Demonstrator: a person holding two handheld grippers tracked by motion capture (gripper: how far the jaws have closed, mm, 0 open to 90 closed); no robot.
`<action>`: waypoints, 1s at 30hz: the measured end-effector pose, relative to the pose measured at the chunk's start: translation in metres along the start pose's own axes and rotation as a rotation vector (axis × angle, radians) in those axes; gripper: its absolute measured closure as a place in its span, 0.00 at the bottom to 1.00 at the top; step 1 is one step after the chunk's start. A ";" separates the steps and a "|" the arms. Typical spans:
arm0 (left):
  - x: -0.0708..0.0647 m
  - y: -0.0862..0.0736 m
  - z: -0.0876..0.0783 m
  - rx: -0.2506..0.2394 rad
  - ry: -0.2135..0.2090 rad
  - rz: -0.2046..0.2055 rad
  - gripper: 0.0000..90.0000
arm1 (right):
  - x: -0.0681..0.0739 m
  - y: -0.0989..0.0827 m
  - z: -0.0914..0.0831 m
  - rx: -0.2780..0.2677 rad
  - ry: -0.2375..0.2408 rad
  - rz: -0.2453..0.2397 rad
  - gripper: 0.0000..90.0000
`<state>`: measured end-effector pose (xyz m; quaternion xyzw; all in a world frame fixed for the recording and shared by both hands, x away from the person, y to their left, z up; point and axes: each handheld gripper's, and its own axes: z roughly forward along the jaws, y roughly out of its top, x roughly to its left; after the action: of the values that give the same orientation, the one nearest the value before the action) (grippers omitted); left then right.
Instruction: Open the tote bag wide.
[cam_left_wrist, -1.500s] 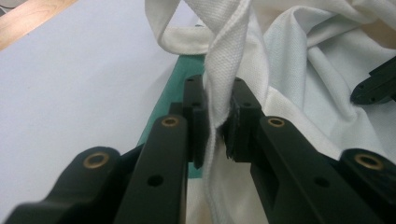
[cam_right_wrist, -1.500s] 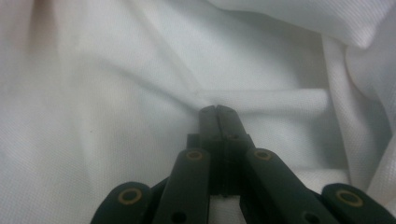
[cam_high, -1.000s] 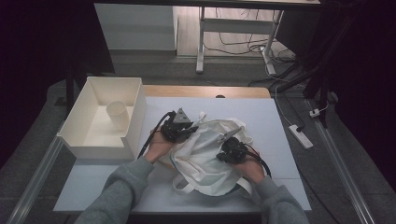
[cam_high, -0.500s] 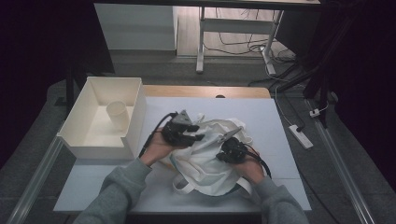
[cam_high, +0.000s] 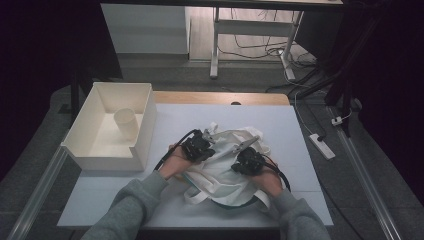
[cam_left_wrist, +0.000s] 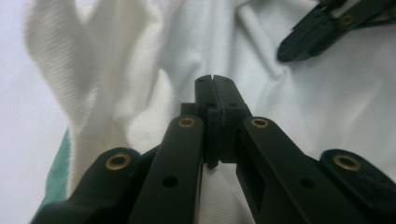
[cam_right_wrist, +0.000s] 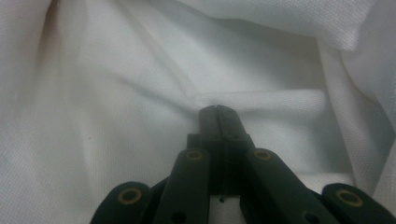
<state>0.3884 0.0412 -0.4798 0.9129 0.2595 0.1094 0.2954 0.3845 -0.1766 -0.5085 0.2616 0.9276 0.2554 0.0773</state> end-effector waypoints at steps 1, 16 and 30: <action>0.001 -0.001 0.002 0.010 0.028 0.009 0.98 | 0.000 0.000 0.000 0.000 0.000 0.000 1.00; 0.020 -0.015 0.018 0.061 0.131 -0.021 0.98 | 0.008 -0.002 -0.005 0.041 -0.020 -0.036 1.00; -0.005 0.008 0.015 -0.026 0.024 0.035 0.79 | 0.009 -0.003 -0.004 0.021 -0.024 -0.028 1.00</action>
<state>0.3932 0.0259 -0.4869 0.9120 0.2455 0.1289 0.3022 0.3749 -0.1756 -0.5069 0.2522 0.9328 0.2414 0.0890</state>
